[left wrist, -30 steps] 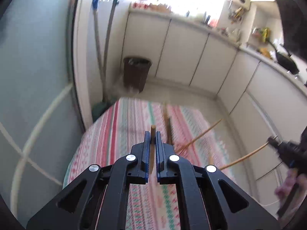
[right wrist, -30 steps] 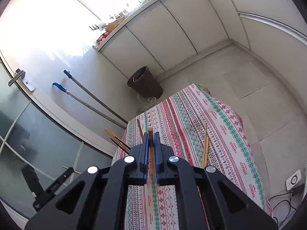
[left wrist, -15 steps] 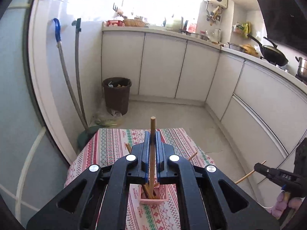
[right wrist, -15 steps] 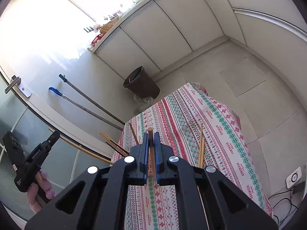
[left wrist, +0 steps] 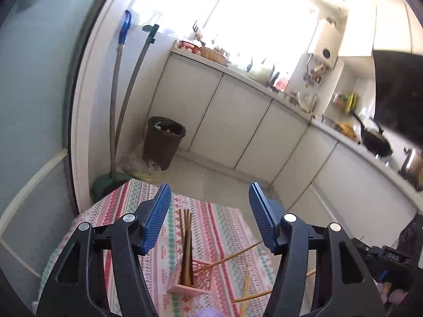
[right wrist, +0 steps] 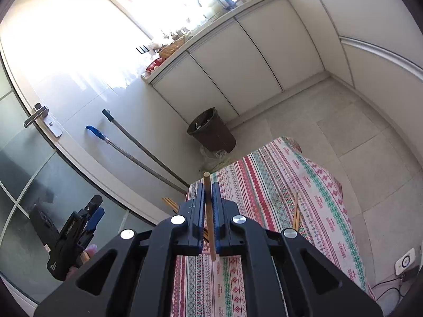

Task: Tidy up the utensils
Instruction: 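Carry both chopsticks over the pink basket, drop them in, open both tools, then lower the left tool to the last chopsticks and grasp one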

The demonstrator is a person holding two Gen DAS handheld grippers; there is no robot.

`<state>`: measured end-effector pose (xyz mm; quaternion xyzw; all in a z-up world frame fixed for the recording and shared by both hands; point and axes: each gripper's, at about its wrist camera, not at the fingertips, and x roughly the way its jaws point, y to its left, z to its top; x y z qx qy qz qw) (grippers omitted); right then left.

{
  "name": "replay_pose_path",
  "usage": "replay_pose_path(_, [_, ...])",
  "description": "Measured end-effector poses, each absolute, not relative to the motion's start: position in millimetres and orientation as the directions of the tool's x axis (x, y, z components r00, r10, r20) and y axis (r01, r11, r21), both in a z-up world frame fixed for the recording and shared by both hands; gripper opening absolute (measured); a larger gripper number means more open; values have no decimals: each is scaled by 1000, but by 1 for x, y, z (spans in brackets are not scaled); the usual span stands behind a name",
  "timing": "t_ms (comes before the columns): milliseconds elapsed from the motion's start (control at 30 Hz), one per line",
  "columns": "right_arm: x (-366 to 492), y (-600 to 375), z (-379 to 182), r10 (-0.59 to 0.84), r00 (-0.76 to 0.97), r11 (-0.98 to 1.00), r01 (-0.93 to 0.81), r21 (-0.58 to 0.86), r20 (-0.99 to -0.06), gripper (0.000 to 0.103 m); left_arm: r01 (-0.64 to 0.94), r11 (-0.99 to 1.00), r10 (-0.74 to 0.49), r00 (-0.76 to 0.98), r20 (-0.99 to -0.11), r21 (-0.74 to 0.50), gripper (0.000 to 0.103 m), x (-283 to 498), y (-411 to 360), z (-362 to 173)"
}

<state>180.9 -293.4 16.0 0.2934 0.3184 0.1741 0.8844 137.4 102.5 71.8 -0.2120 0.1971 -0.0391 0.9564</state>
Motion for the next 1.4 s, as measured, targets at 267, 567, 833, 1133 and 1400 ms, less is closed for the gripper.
replay_pose_path(267, [218, -235, 47, 454, 752, 837, -176, 519, -477, 6, -18, 882, -175, 916, -362, -471, 63, 140, 129, 70])
replay_pose_path(567, [257, -181, 7, 460, 688, 857, -177, 485, -562, 21, -17, 881, -205, 887, -414, -472, 64, 149, 132, 57])
replay_pose_path(833, [243, -185, -6, 433, 686, 875, -165, 455, -585, 40, 17, 909, -224, 861, -456, -416, 72, 153, 102, 47])
replay_pose_path(1133, [222, -208, -25, 351, 698, 909, -93, 406, -624, 83, -1, 962, -149, 833, -533, -272, 91, 159, 61, 23])
replay_pose_path(1400, [210, -270, -66, 215, 655, 916, 123, 382, -725, 96, 56, 979, -172, 748, -641, -197, 96, 160, 23, -12])
